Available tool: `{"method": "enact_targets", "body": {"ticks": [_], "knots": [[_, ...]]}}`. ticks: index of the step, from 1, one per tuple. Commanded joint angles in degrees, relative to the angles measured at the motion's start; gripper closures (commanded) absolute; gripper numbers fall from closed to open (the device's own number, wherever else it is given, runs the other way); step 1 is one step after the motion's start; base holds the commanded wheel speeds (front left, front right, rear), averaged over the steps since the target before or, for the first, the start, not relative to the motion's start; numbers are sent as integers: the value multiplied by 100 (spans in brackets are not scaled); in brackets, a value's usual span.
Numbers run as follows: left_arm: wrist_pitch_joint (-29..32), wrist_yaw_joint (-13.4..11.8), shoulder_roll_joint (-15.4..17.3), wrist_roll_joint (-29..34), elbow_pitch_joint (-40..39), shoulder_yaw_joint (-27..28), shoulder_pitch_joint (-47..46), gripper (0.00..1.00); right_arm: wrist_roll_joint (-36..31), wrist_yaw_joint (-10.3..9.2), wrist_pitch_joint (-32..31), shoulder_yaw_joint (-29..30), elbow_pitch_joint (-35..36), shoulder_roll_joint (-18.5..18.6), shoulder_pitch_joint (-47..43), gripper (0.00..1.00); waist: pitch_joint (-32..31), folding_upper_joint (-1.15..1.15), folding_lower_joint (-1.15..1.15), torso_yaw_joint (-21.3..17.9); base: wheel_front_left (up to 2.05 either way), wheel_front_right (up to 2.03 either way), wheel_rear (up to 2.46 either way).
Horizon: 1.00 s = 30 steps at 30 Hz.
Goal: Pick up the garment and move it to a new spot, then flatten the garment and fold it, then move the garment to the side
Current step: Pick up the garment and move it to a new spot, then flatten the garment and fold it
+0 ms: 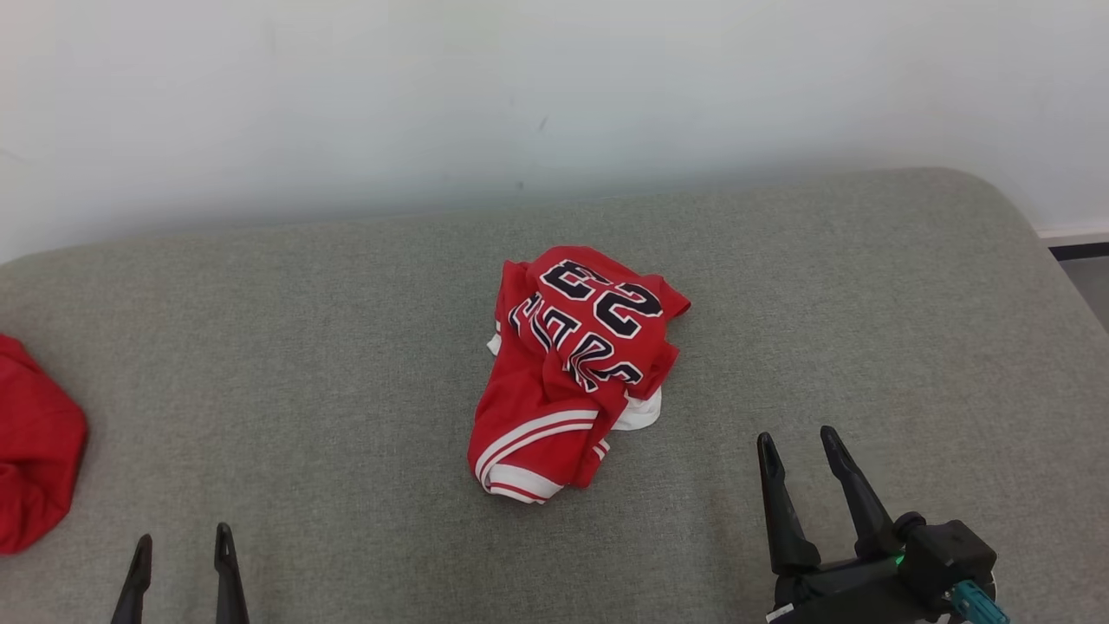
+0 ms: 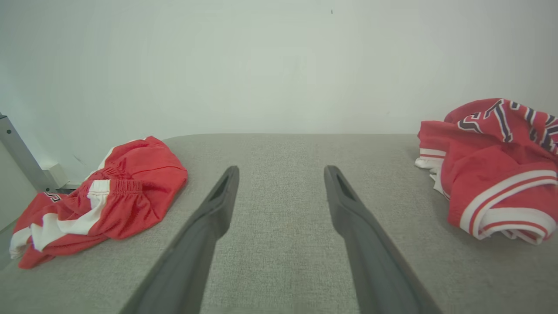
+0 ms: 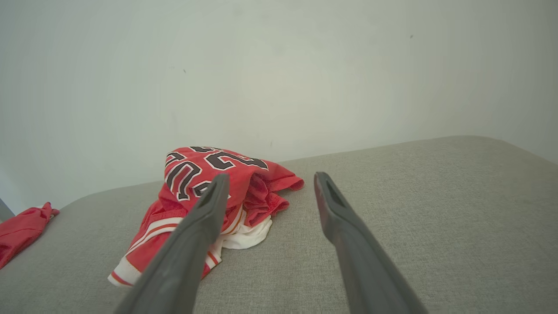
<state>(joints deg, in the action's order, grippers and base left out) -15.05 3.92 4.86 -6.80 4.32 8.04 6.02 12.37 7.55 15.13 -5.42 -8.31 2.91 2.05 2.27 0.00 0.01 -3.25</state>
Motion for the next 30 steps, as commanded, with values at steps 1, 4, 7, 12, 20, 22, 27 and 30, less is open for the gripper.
{"method": "enact_targets", "body": {"ticks": [1, 4, 7, 12, 20, 22, 27, 30], "knots": [[-19, 29, -28, 46, 11, 50, 67, 0, -56, -12, 3, -3, -15, -4, -65, 0, 1, 0, -1, 9, 0, 0, 0], [-19, 77, -90, 141, 64, 83, 125, 0, -55, -12, 3, -3, -55, -4, -86, 0, -2, 0, -1, 17, 0, 0, 0], [-19, 116, -111, 309, 91, 41, 131, 0, -60, -12, 3, 2, -82, -4, -95, 0, 4, 0, -1, 25, 0, 0, 0], [-19, 177, -149, 357, 30, 17, 215, 0, -58, -12, 3, 6, -101, -4, -121, 0, 3, 0, -1, 38, 0, 0, 0], [-19, 238, -178, 362, 7, -21, 224, 0, -82, -12, 3, 39, -145, -4, -142, 0, -12, 0, -1, 113, 0, 0, 0], [-19, 249, -185, 380, 15, -37, 227, 0, -86, -12, 3, 41, -161, -4, -140, 0, -17, 0, -1, 126, 0, 0, 0], [-19, 242, -196, 398, 39, -64, 247, 0, -71, -12, 3, 12, -191, -4, -157, 0, -22, 0, -1, 135, 0, 0, 0], [-19, 220, -199, 394, 57, -75, 260, 0, -73, -12, 3, 3, -204, -4, -164, 0, -21, 0, -1, 135, 0, 0, 0]]}}
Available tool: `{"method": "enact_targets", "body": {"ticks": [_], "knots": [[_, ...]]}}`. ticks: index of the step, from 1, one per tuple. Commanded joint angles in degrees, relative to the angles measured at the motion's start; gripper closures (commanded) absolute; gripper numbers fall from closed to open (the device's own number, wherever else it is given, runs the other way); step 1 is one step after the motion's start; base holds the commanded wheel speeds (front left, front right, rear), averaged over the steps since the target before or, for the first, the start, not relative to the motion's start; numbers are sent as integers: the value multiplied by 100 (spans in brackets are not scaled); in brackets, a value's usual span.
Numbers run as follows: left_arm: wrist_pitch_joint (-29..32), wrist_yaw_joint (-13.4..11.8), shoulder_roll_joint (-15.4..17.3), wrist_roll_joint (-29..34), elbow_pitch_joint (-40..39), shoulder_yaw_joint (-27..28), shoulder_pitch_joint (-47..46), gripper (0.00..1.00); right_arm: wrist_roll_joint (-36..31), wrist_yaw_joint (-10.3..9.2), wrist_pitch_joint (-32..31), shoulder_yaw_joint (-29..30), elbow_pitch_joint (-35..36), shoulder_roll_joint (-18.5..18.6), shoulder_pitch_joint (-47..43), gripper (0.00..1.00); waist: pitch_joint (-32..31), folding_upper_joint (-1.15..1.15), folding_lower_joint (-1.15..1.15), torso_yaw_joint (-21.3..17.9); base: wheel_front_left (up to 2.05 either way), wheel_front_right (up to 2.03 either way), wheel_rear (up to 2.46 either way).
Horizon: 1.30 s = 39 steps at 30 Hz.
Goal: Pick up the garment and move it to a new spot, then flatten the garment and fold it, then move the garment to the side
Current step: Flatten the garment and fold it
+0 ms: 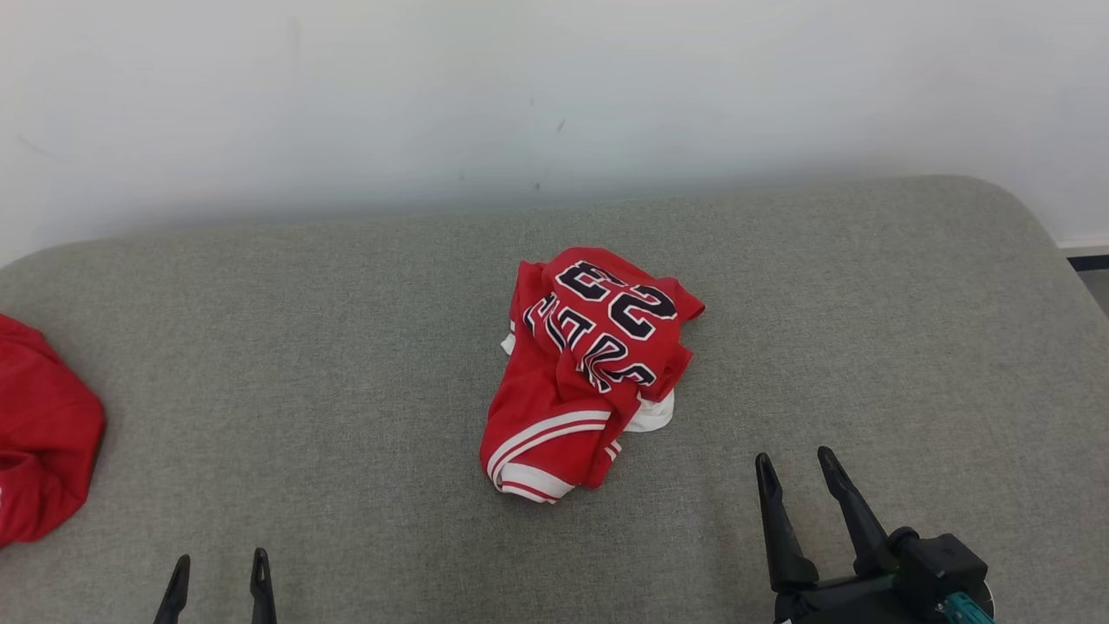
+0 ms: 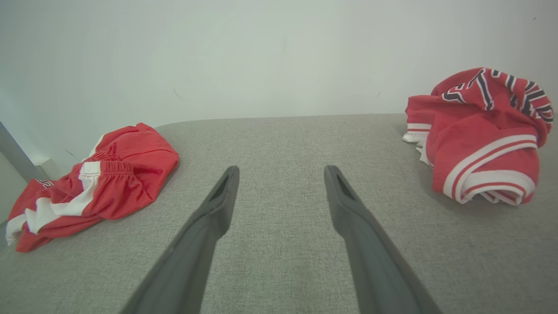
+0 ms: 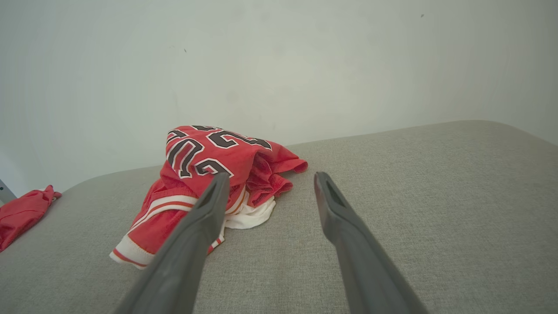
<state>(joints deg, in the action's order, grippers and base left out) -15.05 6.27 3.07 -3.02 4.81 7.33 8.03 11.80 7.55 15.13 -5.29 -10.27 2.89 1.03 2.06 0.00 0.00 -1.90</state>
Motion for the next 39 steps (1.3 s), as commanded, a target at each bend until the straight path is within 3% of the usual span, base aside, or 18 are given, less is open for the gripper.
{"method": "enact_targets", "body": {"ticks": [1, 39], "knots": [[-19, -16, -21, 22, 13, -14, 64, 0, -19, -12, 3, -9, -13, -3, -64, 0, 0, 0, 0, -3, 0, 0, 0], [-20, -314, -23, -147, -130, -210, 159, 0, -47, -12, 3, -5, -21, -3, -64, 0, -21, 0, 0, 10, 0, 0, 0]]}}
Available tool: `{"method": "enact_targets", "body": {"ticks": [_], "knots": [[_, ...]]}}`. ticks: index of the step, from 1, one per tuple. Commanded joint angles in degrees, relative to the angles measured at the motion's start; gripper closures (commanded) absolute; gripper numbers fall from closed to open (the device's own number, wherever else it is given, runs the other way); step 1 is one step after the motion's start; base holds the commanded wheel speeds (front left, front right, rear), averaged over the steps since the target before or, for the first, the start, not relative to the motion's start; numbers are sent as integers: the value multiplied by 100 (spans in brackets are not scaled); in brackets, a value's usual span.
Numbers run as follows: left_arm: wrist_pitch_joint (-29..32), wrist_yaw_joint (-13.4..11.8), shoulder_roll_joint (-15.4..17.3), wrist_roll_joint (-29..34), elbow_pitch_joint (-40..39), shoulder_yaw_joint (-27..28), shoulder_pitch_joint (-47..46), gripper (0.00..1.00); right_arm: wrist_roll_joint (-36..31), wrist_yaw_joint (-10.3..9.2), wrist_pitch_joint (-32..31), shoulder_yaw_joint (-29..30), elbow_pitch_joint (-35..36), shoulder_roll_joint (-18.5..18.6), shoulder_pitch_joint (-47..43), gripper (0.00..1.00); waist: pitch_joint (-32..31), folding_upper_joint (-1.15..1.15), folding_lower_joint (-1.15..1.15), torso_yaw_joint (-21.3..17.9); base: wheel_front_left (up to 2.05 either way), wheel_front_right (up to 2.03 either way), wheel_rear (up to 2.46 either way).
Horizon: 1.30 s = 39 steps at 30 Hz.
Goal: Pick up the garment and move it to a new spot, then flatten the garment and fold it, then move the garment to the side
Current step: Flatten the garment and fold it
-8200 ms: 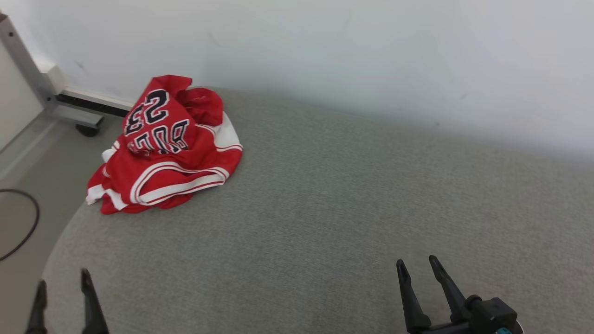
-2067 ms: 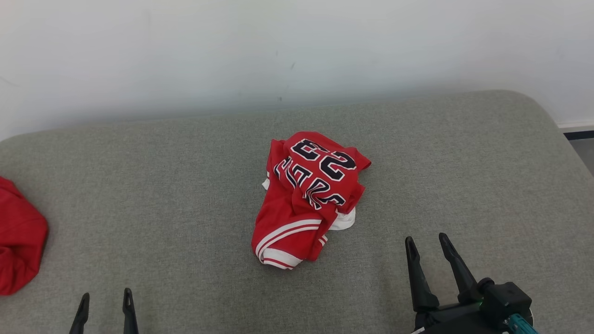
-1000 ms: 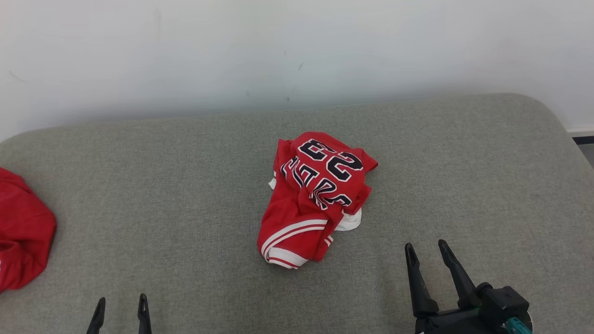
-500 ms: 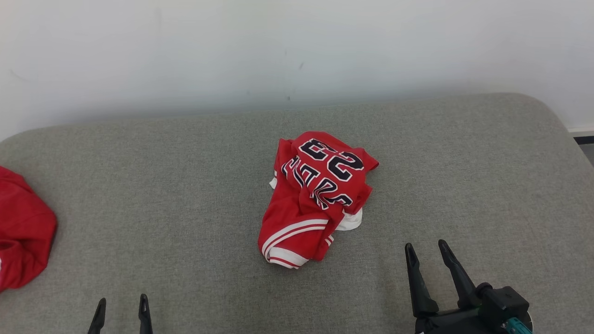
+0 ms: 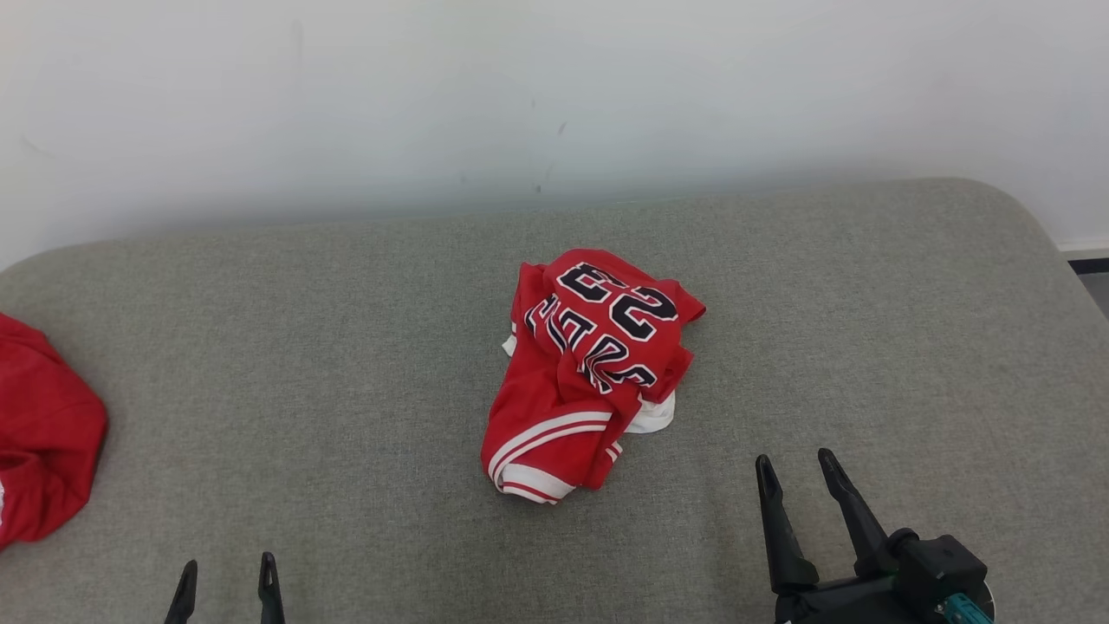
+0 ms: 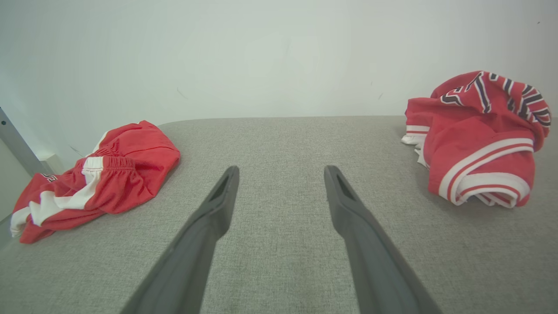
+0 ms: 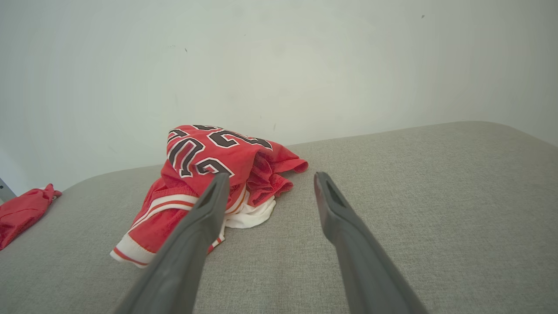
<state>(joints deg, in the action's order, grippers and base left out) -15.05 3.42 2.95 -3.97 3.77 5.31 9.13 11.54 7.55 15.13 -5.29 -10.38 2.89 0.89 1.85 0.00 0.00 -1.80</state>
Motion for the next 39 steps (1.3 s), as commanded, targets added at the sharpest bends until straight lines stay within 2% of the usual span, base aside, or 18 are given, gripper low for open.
{"method": "enact_targets", "body": {"ticks": [1, 19, 23, 28, 33, 39], "knots": [[-20, -27, -11, -55, -28, -9, 50, 0, -23, -12, 3, -6, -10, -3, -49, 0, -1, 0, 0, 0, 0, 0, 0], [-20, -56, -12, -94, -26, -21, 59, 0, -6, -13, 3, -18, -23, -3, -27, 0, -4, 0, 0, -9, 0, 0, 0], [-20, -78, -12, -301, -45, -22, -94, 0, 8, -13, 3, -21, -22, -3, 8, 0, 27, 0, 0, -32, 0, 0, 0], [-20, 94, -11, -276, 15, -235, -433, 0, 59, -13, 3, -57, -5, -2, 109, 0, 142, 0, 0, -156, 0, 0, 0], [-20, 315, -11, -219, 242, -507, -934, 0, 126, -13, 3, -110, 30, -3, 213, 0, 343, 0, 0, -442, 0, 0, 0], [-19, 403, 33, -195, 521, -947, -1443, 0, 194, -13, 2, -77, 76, -4, 299, 0, 609, 0, 0, -766, 0, 0, 0]]}}
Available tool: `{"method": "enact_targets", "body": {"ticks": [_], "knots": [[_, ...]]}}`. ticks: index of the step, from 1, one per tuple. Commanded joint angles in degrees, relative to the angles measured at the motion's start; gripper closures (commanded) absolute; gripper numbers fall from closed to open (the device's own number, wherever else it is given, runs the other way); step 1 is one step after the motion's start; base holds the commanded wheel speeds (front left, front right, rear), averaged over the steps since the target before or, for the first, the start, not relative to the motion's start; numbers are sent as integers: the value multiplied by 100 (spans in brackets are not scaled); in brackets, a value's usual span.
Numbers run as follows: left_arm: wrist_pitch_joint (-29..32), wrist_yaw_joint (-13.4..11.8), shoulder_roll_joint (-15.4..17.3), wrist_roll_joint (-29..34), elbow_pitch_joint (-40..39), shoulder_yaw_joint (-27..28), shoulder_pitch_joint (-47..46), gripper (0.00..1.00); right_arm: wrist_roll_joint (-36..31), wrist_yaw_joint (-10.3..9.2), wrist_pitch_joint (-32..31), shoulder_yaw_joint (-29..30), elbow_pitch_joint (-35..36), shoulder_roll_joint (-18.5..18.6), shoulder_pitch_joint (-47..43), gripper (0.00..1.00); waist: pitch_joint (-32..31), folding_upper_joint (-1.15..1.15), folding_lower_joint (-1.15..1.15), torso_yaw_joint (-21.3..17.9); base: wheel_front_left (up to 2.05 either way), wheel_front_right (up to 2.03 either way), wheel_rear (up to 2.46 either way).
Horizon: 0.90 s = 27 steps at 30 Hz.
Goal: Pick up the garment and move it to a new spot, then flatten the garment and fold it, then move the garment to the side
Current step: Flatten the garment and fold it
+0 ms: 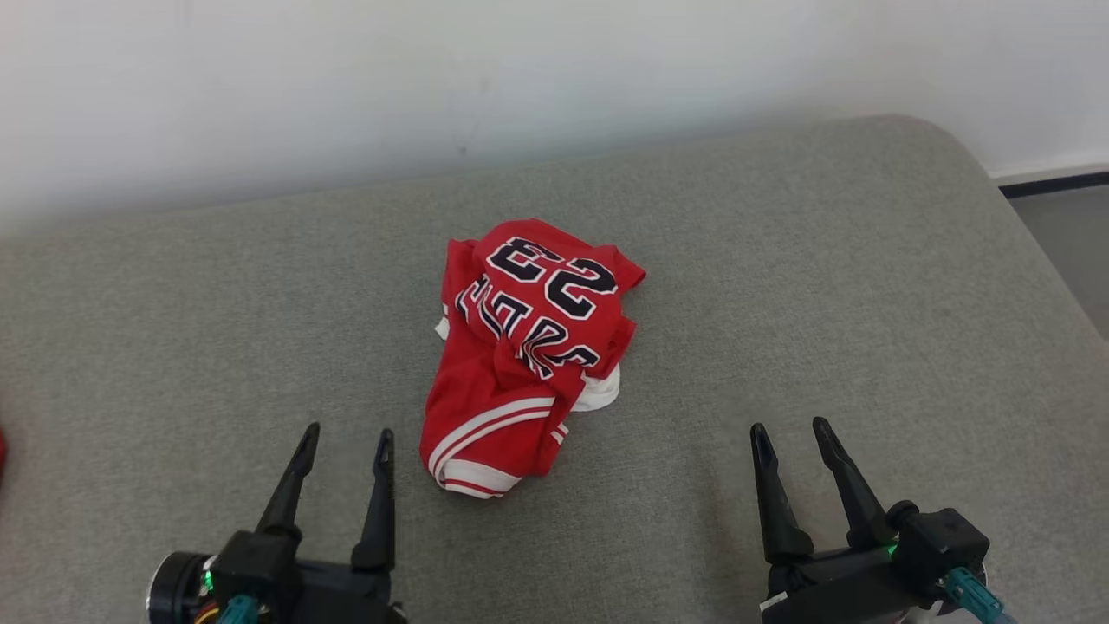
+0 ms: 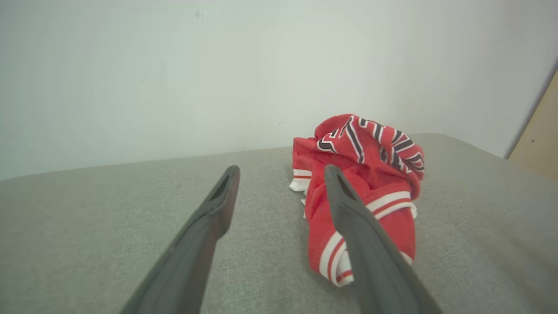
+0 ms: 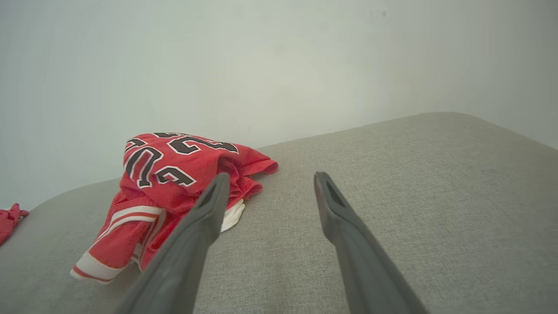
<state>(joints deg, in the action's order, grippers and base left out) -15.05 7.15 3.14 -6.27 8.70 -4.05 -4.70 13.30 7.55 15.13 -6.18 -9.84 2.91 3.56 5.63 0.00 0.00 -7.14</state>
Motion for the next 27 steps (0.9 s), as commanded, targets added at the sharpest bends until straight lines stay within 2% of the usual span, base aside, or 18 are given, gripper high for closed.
{"method": "enact_targets", "body": {"ticks": [1, 9, 19, 20, 21, 22, 27], "knots": [[-20, 38, 31, 37, 84, -99, -161, 0, 34, -13, 2, 12, 31, -5, 57, 0, 287, 0, 0, -295, 0, 0, 0], [-20, 30, 312, -232, 842, -930, -788, 0, 160, -13, 3, 43, 69, -5, 227, 0, 612, 0, 0, -655, 0, 0, 0], [-19, 31, 409, -188, 1989, -893, -1203, 0, 205, -13, 2, 70, 40, -6, 238, 0, 625, 0, 0, -786, 0, 0, 0], [-20, 31, 399, -157, 2049, -846, -1227, 3, 194, -13, 3, 70, 39, -6, 233, 0, 606, 0, 0, -784, 0, 0, 0], [-20, 29, 384, -140, 2097, -795, -1256, 69, 178, -13, 3, 75, 44, -6, 229, 0, 584, 0, 0, -777, 0, 0, 0], [-20, 29, 369, -132, 2137, -759, -1271, 100, 162, -13, 3, 79, 51, -5, 217, 0, 561, 0, 0, -766, 0, 0, 0], [-20, 28, 360, -116, 1832, -409, -1267, 100, 117, -13, 2, 105, 50, -5, 109, 0, 423, 0, 0, -637, 0, 0, 0]]}}
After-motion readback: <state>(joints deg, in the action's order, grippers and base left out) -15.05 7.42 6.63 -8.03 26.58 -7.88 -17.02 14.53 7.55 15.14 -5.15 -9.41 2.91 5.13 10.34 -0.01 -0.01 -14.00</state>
